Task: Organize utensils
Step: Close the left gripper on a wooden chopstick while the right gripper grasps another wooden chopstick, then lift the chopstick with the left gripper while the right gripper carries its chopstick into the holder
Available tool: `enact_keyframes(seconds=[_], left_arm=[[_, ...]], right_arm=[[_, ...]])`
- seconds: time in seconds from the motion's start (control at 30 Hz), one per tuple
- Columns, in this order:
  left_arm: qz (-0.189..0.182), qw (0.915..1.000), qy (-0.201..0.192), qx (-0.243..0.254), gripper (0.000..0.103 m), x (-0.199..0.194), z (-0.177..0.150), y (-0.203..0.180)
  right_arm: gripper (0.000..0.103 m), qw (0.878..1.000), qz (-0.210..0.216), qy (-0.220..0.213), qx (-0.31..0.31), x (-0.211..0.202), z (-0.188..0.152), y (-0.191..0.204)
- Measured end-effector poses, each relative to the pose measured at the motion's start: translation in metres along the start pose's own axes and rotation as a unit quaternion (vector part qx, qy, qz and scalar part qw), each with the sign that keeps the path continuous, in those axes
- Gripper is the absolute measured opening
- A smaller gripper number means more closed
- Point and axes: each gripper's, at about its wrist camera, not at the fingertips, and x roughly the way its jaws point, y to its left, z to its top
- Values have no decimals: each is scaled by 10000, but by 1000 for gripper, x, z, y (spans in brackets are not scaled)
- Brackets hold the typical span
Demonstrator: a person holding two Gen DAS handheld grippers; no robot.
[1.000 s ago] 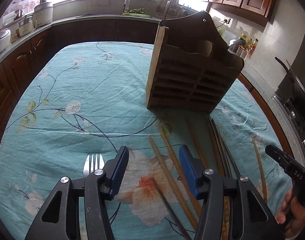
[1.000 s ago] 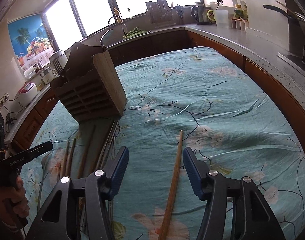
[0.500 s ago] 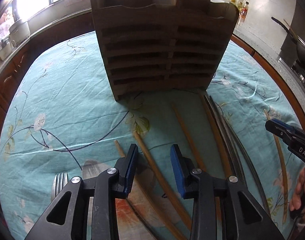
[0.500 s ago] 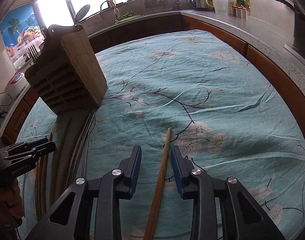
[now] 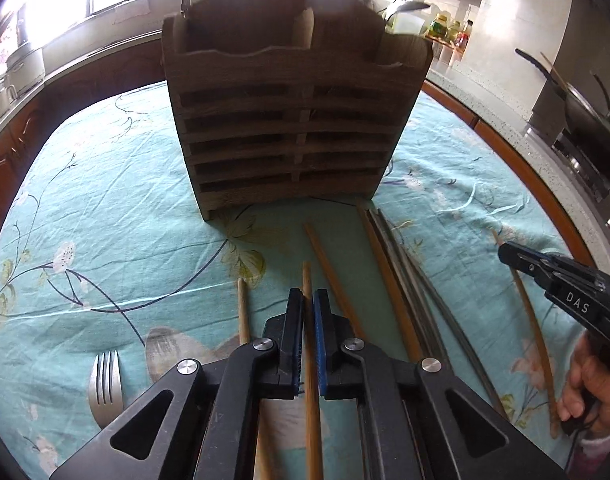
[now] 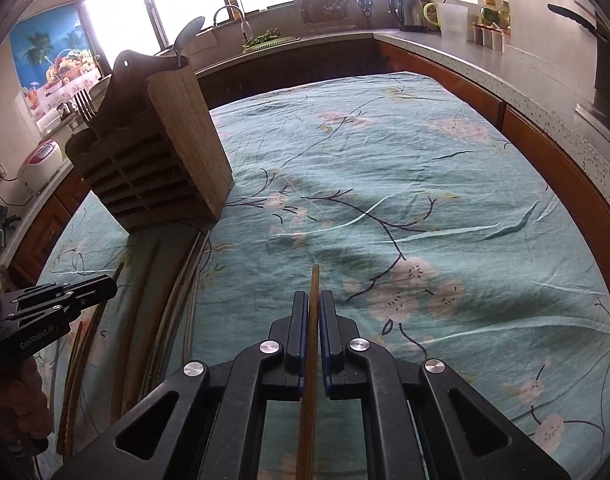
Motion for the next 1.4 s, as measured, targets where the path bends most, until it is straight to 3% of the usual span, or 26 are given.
enact_keyframes(seconds=[0.3, 0.73, 1.13, 1.4], left_arm=[[-522, 9945, -893, -141, 3, -84, -4, 3], [-892, 9757, -1977, -306, 3, -178, -30, 31], [-756, 9681, -2324, -556, 3, -180, -40, 48], [-771, 9621, -2539, -623, 3, -180, -24, 55]], right_arm=[[5, 9965, 447, -705, 26, -66, 13, 17], [5, 9798, 737, -1854, -118, -146, 43, 47], [5, 9739, 872, -2087, -189, -152, 60, 58], [5, 9699, 966, -2229, -185, -148, 77, 65]])
